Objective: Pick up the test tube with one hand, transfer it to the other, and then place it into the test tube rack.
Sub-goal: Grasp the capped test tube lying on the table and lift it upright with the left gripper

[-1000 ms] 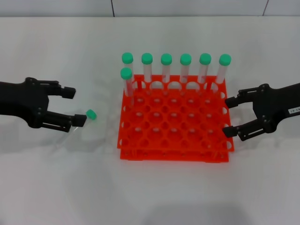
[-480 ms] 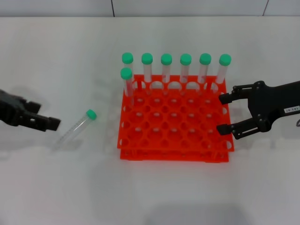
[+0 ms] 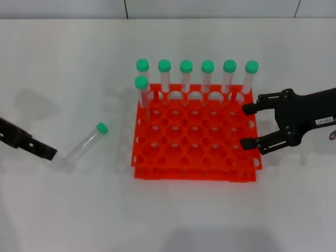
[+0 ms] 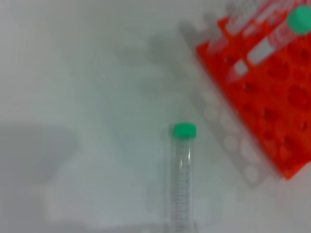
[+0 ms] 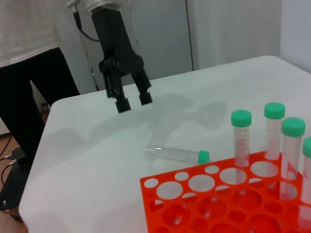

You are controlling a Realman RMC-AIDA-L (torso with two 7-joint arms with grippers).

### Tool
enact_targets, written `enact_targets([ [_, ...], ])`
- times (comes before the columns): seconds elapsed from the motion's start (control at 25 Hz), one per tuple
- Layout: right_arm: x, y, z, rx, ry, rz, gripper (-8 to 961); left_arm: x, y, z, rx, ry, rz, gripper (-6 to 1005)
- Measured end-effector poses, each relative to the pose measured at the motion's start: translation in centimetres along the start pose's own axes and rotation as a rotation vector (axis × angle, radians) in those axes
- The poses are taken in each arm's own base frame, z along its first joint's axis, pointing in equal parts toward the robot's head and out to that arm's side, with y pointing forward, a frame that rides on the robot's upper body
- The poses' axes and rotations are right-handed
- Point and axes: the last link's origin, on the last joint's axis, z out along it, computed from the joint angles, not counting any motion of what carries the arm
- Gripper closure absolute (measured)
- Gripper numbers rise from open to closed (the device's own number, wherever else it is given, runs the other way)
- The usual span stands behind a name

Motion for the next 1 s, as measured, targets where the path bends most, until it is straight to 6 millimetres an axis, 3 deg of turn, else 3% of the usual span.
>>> enact_targets([
  [0.44,-0.7,0.2,1.0,-0.014,-0.012,-0.026,111,1.5,-1.2,3.8,0.056,-0.129,0.004,121],
  [1.0,-0.7,0.3,1.2,-0.019,-0.012,-0.022,117,2.8,0.4,6.7,0.08,-0.192,0.042,123],
])
